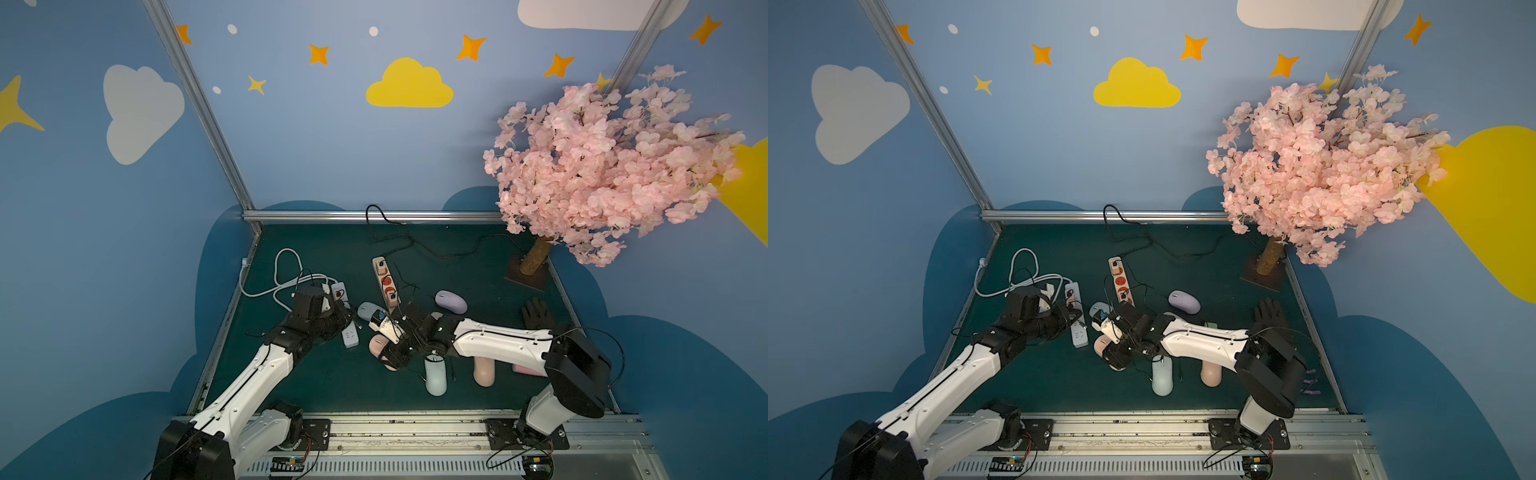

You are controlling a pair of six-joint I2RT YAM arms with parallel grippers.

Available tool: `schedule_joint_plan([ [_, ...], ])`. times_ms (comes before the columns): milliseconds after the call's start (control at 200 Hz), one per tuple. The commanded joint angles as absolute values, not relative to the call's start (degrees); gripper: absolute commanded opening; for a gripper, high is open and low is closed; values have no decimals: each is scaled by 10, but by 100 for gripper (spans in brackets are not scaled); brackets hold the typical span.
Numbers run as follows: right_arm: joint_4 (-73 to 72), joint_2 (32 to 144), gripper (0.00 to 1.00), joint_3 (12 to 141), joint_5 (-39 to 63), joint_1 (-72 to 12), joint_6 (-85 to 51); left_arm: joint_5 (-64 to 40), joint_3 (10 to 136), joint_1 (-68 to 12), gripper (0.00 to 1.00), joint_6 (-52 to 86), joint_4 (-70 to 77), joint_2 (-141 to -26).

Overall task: Unplug the wireless mouse
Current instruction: Remove the power cord from the mouse, then place the mouse at the center of the board.

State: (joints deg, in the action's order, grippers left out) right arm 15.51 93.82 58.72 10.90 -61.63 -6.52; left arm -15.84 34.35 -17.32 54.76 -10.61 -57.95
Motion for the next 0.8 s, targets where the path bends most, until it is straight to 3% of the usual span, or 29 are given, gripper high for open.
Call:
schedule_joint_plan([
  [0,167,914,0,589,100,-620,-72,-158,355,-167,4,537,-108,-572],
  [130,187,905,0,603,61,-631,-119,-162,358,-165,4,530,-116,-571],
  [305,209,911,0,624,-36,-672,-309,-160,358,-162,4,501,-149,-567],
  [536,370,983,0,724,-166,-734,-512,-153,365,-157,4,460,-212,-548],
  [796,452,1073,0,808,-138,-732,-544,-154,356,-148,4,452,-236,-521],
])
